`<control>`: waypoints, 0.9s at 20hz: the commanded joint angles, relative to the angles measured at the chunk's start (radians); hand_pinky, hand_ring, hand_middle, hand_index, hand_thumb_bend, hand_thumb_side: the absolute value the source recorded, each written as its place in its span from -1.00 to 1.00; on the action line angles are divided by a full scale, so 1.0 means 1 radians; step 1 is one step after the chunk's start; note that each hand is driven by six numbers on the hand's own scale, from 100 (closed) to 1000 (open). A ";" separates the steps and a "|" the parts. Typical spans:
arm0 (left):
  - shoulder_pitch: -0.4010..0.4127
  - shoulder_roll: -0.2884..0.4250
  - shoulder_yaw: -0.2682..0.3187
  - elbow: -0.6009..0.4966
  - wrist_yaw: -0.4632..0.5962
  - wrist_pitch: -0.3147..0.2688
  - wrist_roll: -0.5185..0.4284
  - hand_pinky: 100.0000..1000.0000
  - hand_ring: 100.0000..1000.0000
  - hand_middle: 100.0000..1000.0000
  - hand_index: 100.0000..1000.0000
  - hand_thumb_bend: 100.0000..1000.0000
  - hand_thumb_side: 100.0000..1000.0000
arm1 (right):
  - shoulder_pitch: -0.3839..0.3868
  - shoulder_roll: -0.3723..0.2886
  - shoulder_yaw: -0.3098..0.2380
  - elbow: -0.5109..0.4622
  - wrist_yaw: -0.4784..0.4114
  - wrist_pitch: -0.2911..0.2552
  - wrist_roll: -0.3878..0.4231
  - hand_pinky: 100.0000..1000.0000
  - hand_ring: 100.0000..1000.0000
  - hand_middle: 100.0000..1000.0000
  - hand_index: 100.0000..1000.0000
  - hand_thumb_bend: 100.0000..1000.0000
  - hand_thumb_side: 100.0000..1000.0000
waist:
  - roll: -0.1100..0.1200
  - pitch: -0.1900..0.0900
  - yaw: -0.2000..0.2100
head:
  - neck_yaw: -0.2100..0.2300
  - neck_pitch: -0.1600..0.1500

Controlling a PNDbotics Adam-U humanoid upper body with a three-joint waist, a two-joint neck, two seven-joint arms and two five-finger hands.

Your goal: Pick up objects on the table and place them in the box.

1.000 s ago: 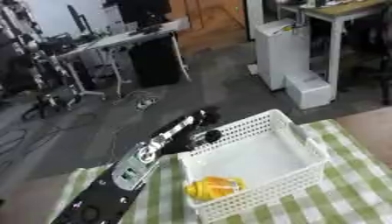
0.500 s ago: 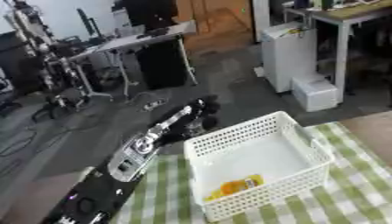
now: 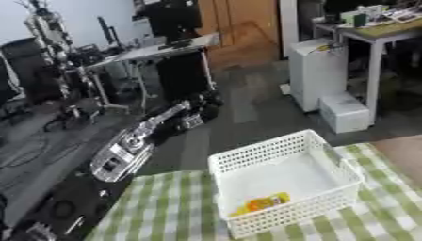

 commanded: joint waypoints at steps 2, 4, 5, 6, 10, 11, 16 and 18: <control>0.014 0.068 -0.002 -0.116 0.094 0.025 0.020 0.82 0.74 0.63 1.00 0.02 0.51 | 0.000 -0.021 -0.009 -0.013 -0.011 -0.003 -0.008 -0.74 -0.05 0.12 0.52 0.26 0.03 | -0.024 -0.031 0.024 | -0.031 0.010; 0.036 0.085 0.009 -0.177 0.156 0.034 0.046 0.79 0.72 0.61 1.00 0.01 0.48 | 0.002 -0.020 -0.010 -0.013 -0.015 -0.005 -0.011 -0.74 -0.05 0.12 0.52 0.26 0.03 | -0.033 -0.040 0.036 | -0.040 0.015; 0.048 0.095 0.015 -0.207 0.188 0.037 0.062 0.79 0.72 0.61 1.00 0.01 0.48 | 0.004 -0.019 -0.011 -0.013 -0.017 -0.005 -0.012 -0.74 -0.05 0.12 0.52 0.26 0.03 | -0.038 -0.044 0.041 | -0.044 0.018; 0.062 0.103 0.025 -0.239 0.221 0.038 0.081 0.78 0.71 0.60 1.00 0.00 0.46 | 0.006 -0.019 -0.012 -0.013 -0.019 -0.006 -0.013 -0.74 -0.05 0.12 0.51 0.26 0.03 | -0.044 -0.050 0.047 | -0.052 0.021; 0.135 0.125 0.069 -0.398 0.370 0.037 0.154 0.74 0.67 0.57 1.00 -0.02 0.41 | 0.014 -0.017 -0.016 -0.013 -0.025 -0.012 -0.017 -0.74 -0.05 0.12 0.51 0.27 0.04 | -0.069 -0.069 0.058 | -0.091 0.038; 0.156 0.125 0.081 -0.440 0.403 0.036 0.171 0.74 0.67 0.57 1.00 -0.01 0.40 | 0.017 -0.017 -0.017 -0.013 -0.027 -0.012 -0.019 -0.74 -0.05 0.12 0.51 0.27 0.04 | -0.076 -0.076 0.059 | -0.104 0.053; 0.277 0.096 0.123 -0.605 0.538 0.027 0.260 0.69 0.62 0.52 1.00 -0.09 0.42 | 0.033 -0.010 -0.020 -0.013 -0.037 -0.013 -0.024 -0.74 -0.05 0.15 0.51 0.27 0.05 | -0.105 -0.113 0.064 | -0.168 0.155; 0.331 0.068 0.132 -0.654 0.574 0.025 0.286 0.69 0.62 0.52 1.00 -0.08 0.42 | 0.041 -0.005 -0.020 -0.013 -0.039 -0.011 -0.025 -0.74 -0.05 0.16 0.51 0.28 0.05 | -0.115 -0.121 0.062 | -0.178 0.174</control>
